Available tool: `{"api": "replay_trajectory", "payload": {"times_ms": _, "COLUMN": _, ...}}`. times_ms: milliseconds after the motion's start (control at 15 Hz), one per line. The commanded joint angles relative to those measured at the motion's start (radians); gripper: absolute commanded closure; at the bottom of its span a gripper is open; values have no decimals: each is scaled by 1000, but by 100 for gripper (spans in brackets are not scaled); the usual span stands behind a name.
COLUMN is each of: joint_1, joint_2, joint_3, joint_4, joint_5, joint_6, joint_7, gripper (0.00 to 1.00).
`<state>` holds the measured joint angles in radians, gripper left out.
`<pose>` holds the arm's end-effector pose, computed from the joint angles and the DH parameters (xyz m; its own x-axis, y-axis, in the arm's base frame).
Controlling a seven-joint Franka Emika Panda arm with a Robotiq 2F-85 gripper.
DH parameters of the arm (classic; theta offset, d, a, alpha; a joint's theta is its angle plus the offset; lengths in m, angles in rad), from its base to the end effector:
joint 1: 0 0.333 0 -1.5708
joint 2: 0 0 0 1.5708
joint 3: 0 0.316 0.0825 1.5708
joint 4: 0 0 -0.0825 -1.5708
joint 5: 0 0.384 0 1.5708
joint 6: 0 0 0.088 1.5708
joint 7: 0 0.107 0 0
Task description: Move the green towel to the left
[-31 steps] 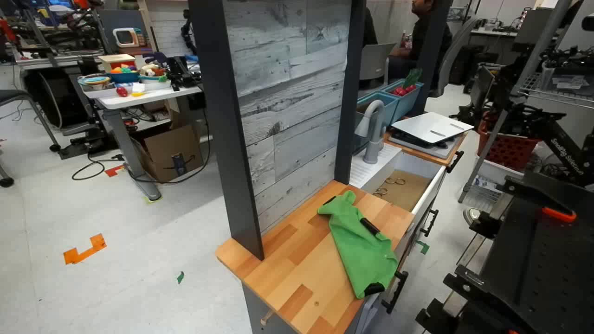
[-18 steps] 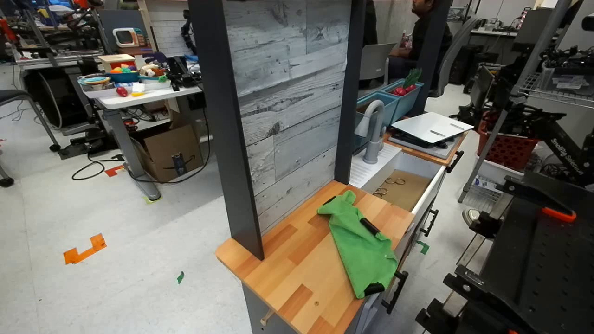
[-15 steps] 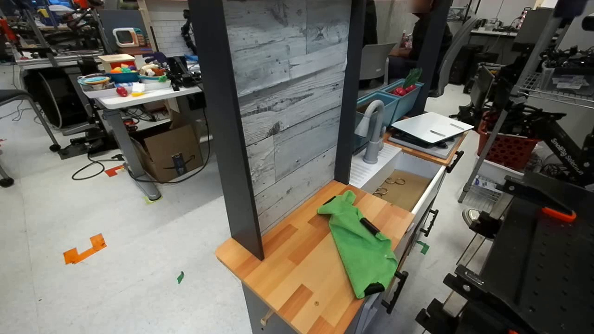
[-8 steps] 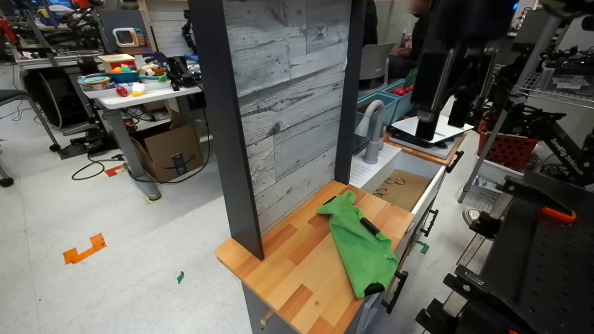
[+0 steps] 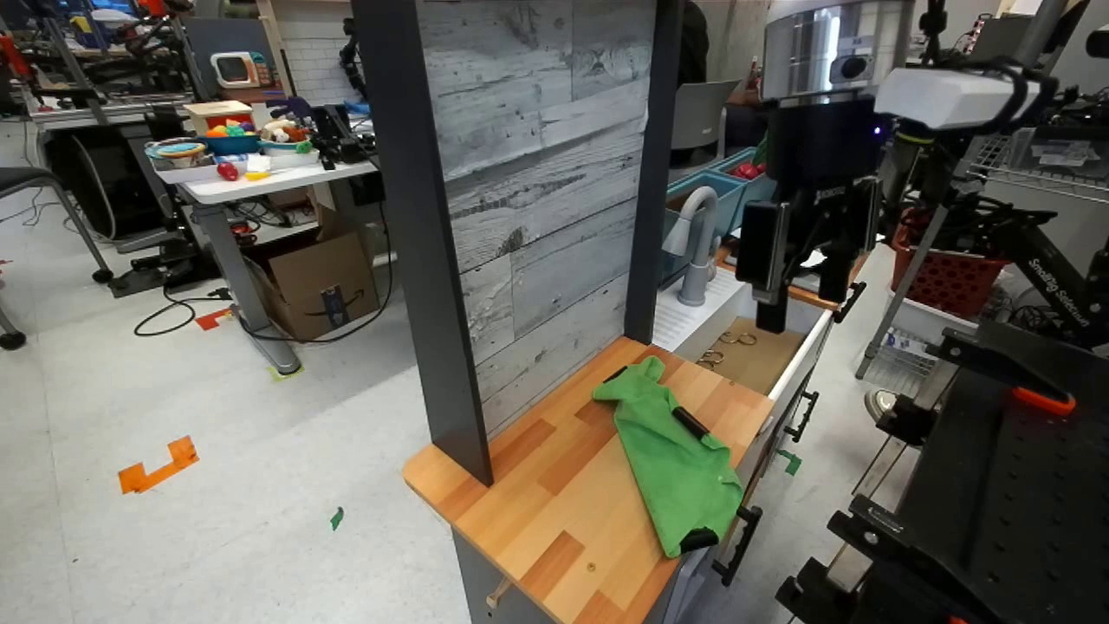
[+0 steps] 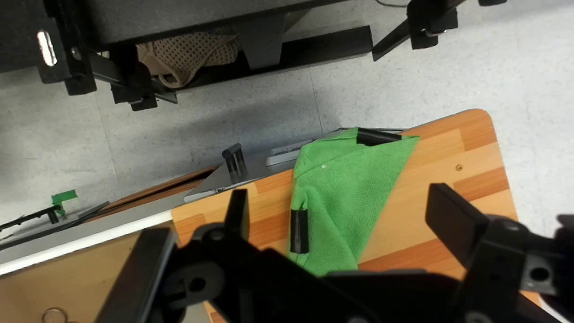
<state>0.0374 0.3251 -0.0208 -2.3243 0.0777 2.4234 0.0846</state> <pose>0.4950 0.0081 0.1827 0.9657 -0.1269 -0.2264 -0.1328 -0.9911 -0.0110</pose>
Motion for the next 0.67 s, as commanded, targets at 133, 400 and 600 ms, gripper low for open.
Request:
{"api": "replay_trajectory", "payload": {"times_ms": 133, "joint_1": 46, "joint_2": 44, "joint_3": -39, "joint_4": 14, "joint_5": -107, "joint_6": 85, "joint_7": 152, "gripper": 0}}
{"api": "replay_trajectory", "payload": {"times_ms": 400, "joint_1": 146, "joint_2": 175, "joint_3": -144, "joint_4": 44, "joint_5": -287, "joint_6": 369, "joint_7": 393, "gripper": 0}}
{"api": "replay_trajectory", "payload": {"times_ms": 600, "joint_1": 245, "joint_2": 300, "joint_3": -242, "joint_4": 86, "joint_5": -329, "joint_6": 544, "joint_7": 444, "gripper": 0}}
